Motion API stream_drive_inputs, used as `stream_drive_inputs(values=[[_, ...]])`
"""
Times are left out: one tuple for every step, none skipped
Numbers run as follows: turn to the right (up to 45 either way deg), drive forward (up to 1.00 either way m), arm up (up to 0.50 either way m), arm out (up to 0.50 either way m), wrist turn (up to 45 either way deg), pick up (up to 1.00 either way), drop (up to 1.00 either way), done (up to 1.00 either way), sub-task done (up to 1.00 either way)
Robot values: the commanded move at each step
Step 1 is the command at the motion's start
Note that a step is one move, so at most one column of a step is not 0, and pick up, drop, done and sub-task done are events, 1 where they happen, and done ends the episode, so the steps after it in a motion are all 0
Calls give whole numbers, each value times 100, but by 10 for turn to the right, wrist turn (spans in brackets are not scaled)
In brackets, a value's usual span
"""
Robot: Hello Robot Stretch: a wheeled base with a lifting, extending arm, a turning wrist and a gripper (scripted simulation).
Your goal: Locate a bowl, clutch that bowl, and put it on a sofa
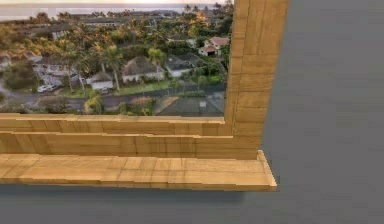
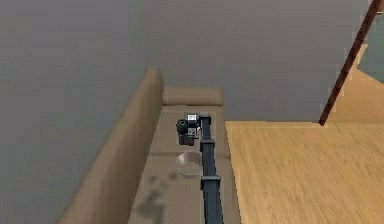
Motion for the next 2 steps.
stream_drive_inputs(values=[[0, 0, 0, -8, 0, 0, 0, 0, 0], [0, 0, 0, 0, 0, 0, 0, 100, 0]])
